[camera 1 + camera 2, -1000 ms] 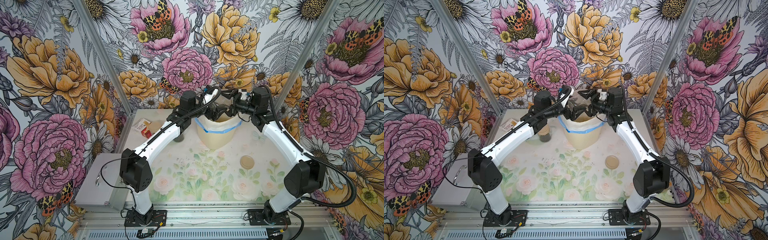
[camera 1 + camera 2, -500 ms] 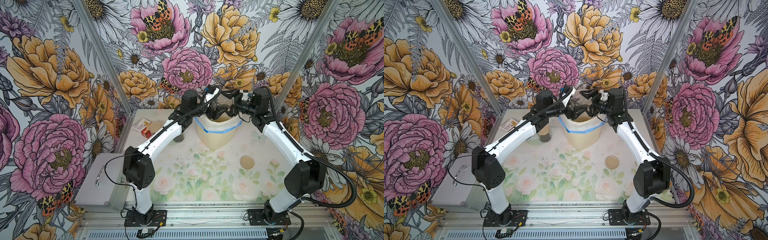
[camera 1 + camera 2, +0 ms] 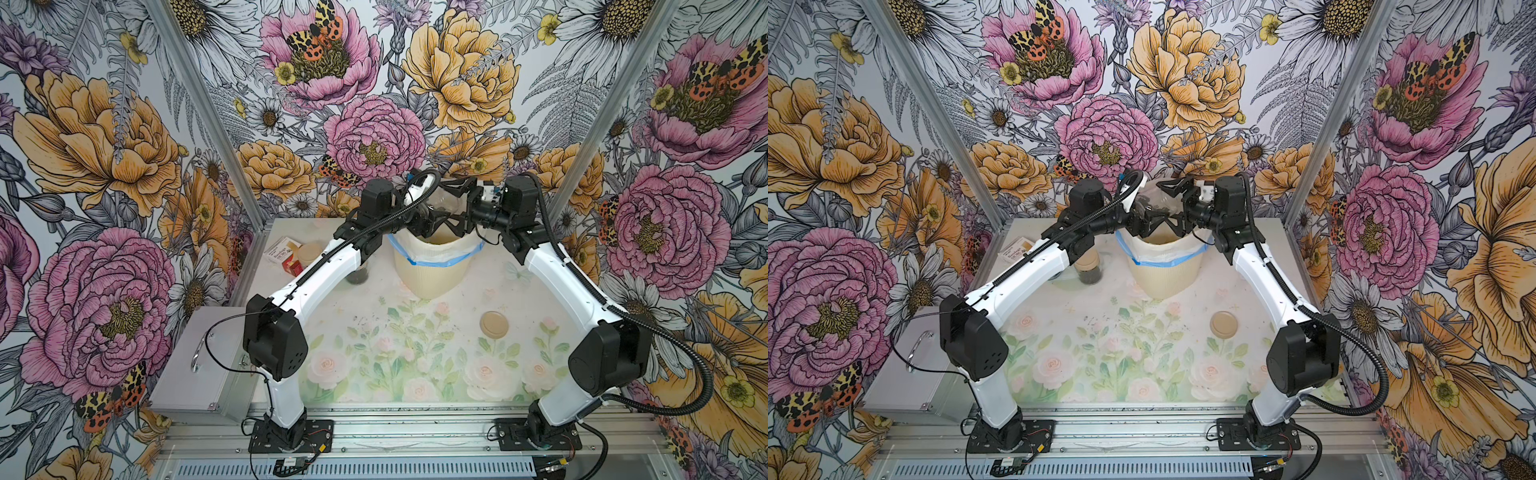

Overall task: Empty moldy tea leaves from jars
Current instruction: Pour the moldy tea leaves from the jar into the trash bin.

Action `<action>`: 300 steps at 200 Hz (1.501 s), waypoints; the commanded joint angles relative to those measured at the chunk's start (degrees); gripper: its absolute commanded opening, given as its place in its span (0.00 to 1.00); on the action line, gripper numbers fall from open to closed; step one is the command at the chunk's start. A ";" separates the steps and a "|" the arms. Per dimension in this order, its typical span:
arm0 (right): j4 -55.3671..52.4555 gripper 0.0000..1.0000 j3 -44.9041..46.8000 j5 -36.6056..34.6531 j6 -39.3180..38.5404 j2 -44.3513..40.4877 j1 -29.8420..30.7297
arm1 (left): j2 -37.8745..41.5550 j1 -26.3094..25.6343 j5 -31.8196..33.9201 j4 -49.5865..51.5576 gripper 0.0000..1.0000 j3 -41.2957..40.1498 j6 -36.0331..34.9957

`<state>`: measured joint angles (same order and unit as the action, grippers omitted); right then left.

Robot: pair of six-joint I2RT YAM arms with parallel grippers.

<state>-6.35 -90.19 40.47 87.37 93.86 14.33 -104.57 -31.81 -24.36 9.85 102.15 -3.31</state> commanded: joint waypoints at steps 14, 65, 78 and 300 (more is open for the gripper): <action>-1.07 1.00 -3.54 1.93 -1.68 -0.29 0.23 | 2.27 1.50 4.06 0.70 0.48 1.98 0.53; -3.44 1.00 -1.36 2.35 -3.67 -1.15 -0.17 | 2.27 1.58 5.82 4.11 0.47 3.20 1.21; -4.17 1.00 -0.97 2.83 -4.52 -1.86 -0.36 | 1.95 1.69 7.62 7.22 0.46 4.89 1.18; -33.04 1.00 0.88 -7.38 -43.42 -15.50 -5.23 | -21.72 -2.22 13.10 54.23 0.43 49.38 8.75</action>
<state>-39.31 -89.60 33.01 45.47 79.96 10.52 -124.86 -32.73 -10.28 64.64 147.30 1.93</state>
